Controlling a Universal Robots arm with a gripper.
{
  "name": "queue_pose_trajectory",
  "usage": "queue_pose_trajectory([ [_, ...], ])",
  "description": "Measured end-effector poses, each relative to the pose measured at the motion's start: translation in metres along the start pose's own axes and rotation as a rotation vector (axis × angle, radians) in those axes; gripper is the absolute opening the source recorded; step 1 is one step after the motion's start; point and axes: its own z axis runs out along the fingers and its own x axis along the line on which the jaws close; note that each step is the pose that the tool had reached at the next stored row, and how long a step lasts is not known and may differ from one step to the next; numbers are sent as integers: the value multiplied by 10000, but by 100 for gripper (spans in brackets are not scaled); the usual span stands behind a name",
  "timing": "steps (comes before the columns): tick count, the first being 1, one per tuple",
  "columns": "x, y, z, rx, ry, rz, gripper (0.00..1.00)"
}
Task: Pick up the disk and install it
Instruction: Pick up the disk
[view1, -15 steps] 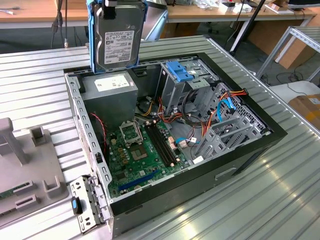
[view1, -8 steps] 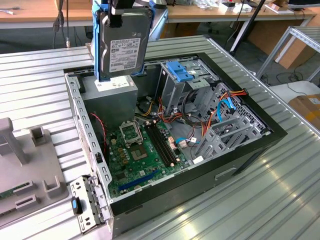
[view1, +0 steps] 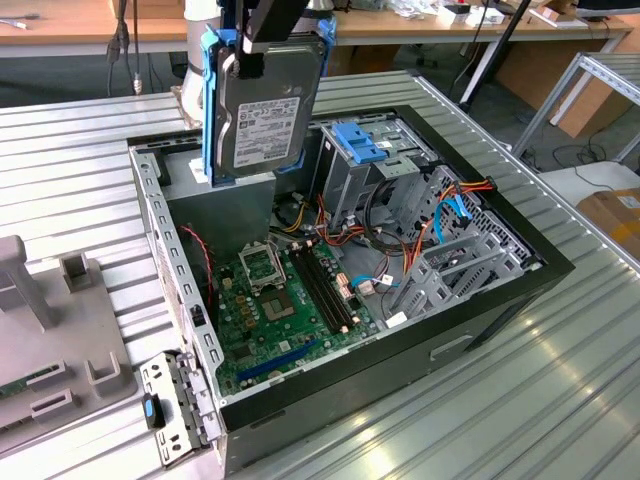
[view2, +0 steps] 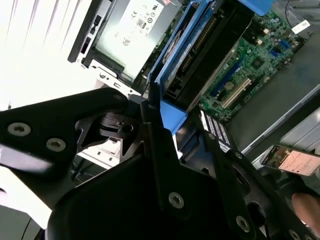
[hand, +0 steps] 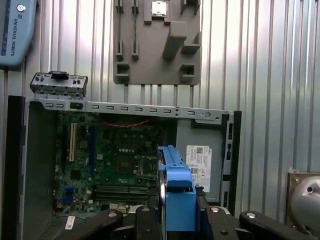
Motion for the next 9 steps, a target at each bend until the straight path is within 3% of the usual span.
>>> queue_pose_trajectory([
  [7,267,-40,-1,1,24,2,37],
  [9,389,-47,-2,1,23,2,37],
])
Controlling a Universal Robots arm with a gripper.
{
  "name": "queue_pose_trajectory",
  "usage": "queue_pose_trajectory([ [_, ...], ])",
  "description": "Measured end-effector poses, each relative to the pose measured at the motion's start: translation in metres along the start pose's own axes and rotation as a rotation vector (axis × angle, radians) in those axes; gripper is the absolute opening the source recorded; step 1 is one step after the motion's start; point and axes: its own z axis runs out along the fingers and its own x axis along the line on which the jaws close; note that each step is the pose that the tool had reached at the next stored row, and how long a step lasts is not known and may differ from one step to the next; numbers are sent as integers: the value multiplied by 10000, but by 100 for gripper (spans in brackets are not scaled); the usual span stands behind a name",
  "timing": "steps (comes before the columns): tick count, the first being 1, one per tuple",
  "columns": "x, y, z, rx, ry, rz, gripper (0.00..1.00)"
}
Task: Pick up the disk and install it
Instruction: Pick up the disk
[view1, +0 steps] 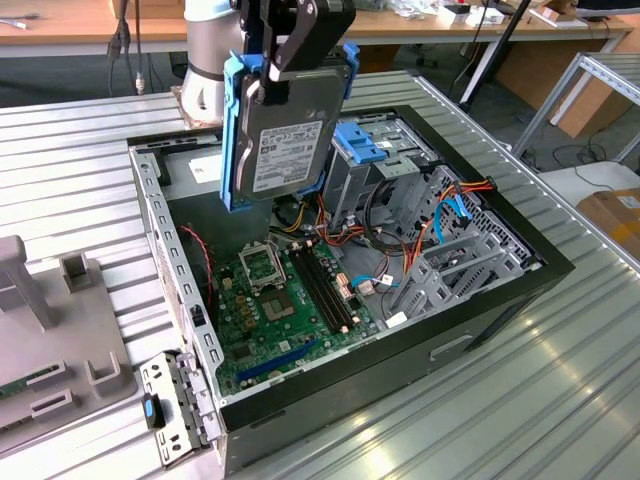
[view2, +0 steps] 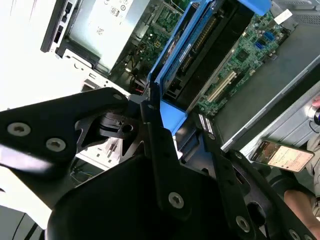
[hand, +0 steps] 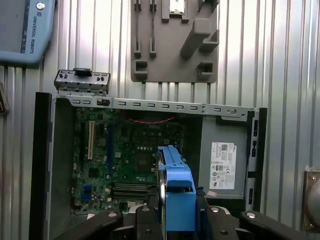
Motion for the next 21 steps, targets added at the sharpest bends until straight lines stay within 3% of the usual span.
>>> queue_pose_trajectory([
  [3,163,-7,0,0,0,1,37],
  [8,349,-11,-5,0,1,0,37],
  [13,388,-29,-8,-1,1,0,37],
  [16,516,-40,-15,0,0,0,37],
  [20,523,-55,-16,0,1,1,37],
  [21,524,-88,-16,-1,1,1,37],
])
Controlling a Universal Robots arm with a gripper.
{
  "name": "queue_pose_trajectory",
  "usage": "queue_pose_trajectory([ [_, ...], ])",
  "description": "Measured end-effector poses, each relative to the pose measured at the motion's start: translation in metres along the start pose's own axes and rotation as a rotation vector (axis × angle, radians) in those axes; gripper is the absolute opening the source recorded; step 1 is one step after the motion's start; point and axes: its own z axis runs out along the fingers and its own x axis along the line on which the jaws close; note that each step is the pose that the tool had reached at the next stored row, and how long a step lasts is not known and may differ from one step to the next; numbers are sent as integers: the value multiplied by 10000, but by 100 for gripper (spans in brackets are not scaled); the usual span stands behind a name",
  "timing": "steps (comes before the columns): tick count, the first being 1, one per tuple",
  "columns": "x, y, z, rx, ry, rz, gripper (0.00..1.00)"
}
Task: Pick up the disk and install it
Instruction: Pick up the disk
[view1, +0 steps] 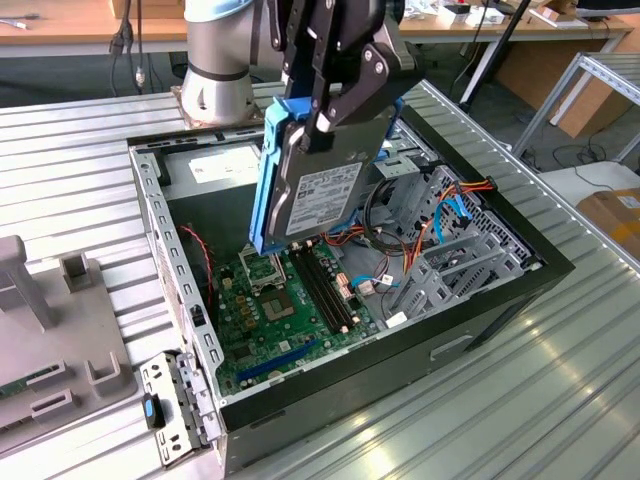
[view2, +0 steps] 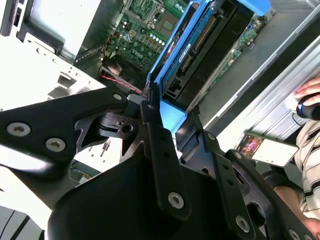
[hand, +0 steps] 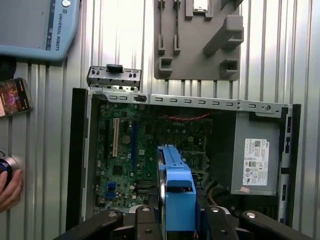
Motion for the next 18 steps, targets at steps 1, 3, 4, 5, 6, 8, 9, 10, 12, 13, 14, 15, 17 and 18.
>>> queue_pose_trajectory([
  [1,1,-24,0,0,-1,-1,37],
  [3,4,-118,-1,0,0,0,37],
  [4,9,-156,-2,0,0,0,37],
  [5,35,-195,-4,0,-1,0,37],
  [6,65,-218,-6,0,-1,0,37],
  [8,144,-257,-12,0,-1,0,37],
  [9,170,-266,-14,0,-1,0,37],
  [10,188,-269,-15,0,-1,0,37],
  [12,224,-268,-18,1,-4,1,37],
  [13,225,-270,-18,0,-3,0,37],
  [14,227,-286,-18,0,-4,5,37],
  [15,227,-304,-18,1,-4,15,37],
  [17,227,-335,-18,3,-4,38,37],
  [18,228,-352,-19,3,-3,56,37],
])
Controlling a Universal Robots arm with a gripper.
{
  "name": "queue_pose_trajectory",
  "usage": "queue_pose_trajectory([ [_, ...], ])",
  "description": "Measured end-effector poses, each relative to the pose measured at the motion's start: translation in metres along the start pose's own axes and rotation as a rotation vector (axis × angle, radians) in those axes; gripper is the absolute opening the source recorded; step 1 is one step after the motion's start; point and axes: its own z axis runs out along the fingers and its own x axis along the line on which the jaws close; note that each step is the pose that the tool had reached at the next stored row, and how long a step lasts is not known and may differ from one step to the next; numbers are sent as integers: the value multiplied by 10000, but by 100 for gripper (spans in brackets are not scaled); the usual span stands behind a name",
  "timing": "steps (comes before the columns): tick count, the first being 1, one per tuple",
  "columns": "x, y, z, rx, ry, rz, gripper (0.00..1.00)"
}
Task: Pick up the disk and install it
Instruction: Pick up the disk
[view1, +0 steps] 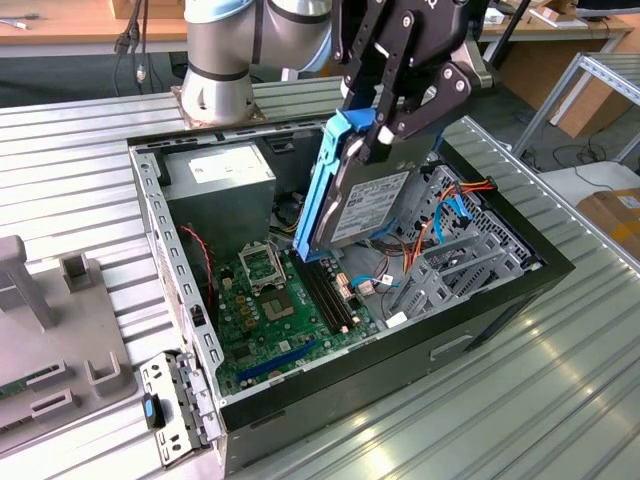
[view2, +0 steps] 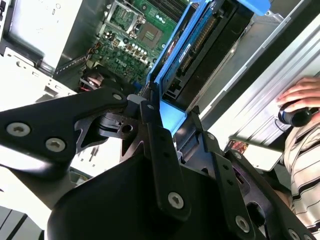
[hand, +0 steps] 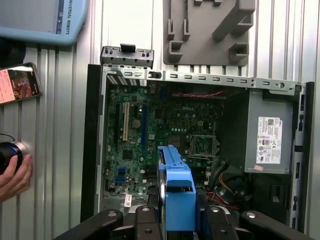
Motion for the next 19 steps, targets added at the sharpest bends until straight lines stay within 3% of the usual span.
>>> queue_pose_trajectory([
  [7,17,-163,1,9,-2,122,37],
  [9,29,-180,0,10,-2,142,37],
  [16,218,-241,-7,17,-3,239,37],
  [19,245,-313,-8,19,-4,279,37],
])
